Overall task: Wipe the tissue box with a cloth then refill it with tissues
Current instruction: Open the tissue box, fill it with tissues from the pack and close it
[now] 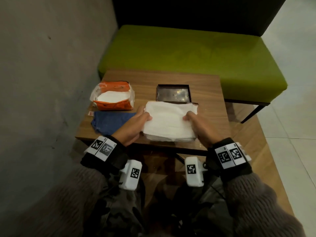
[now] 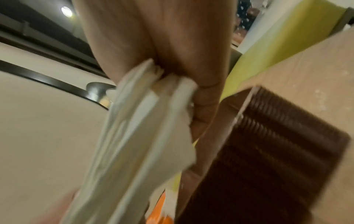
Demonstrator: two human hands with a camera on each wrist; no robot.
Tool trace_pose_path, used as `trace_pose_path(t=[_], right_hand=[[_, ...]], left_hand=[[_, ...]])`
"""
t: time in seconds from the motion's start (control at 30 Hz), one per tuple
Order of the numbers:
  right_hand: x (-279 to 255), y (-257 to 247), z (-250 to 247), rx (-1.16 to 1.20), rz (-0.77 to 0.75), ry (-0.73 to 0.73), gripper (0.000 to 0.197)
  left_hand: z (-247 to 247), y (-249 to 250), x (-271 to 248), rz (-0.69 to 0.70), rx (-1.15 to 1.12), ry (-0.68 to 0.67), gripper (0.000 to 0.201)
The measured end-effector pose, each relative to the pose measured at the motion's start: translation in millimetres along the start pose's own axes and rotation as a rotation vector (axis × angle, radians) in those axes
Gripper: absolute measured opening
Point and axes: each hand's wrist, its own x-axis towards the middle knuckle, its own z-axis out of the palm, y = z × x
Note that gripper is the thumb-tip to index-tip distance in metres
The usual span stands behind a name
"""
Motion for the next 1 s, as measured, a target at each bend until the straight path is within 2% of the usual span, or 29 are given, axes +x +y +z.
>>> trace_pose_path(t=[0.1,0.2,0.33,0.5,0.6,0.63,0.7,0.8,0.83,0.9,1.0], right_hand=[[15.8,-15.0,-15.0,-0.168,-0.088,0.137,0.047],[33.8,-21.1,-24.3,-0.342,-0.192,0.197,0.053],[46.8,-13.1,-27.8,-0.609,-0.269,0.218,0.047],[54.1,3.2,-23.4,-1.079,-0.212,0.183,0.052],[47.9,4.9,-11.9,-1.219,-0.323,0.248,0.055],[45.1,4.3,-7.8,-1.214,-0.364,0.221,0.055],[41.1,6.3,0.7,-1.226,-0.411,0.117,0.052],[41.4,16.8,15.2,-1.335,-0.335,-0.024,0.044],[42.1,20.3,18.2,-1.356,-0.266,-0.062,0.043],[42.2,23.2,19.5,-1.348,-0.183,-0.074,0.044],[41.8,19.9,17.6,-1.293,-0.272,0.0,0.045]], left_hand=[[2.8,11.7,18.6,0.162,0.227,0.068,0.043],[5.2,17.4,37.7,0.286,0.378,0.119,0.042],[8.7,17.2,55.8,0.36,0.672,0.19,0.039],[15.9,8.7,62.6,0.344,1.015,0.157,0.038],[22.2,9.1,57.4,0.511,1.235,0.28,0.043],[24.3,8.6,55.5,0.564,1.276,0.272,0.044],[28.7,4.2,53.9,0.568,1.47,0.145,0.036],[30.2,-10.3,56.8,0.407,1.751,-0.044,0.03],[28.9,-13.1,57.4,0.37,1.769,-0.074,0.032],[24.2,-15.3,58.9,0.383,1.723,-0.096,0.034],[15.8,-9.1,56.5,0.453,1.583,-0.08,0.037]])
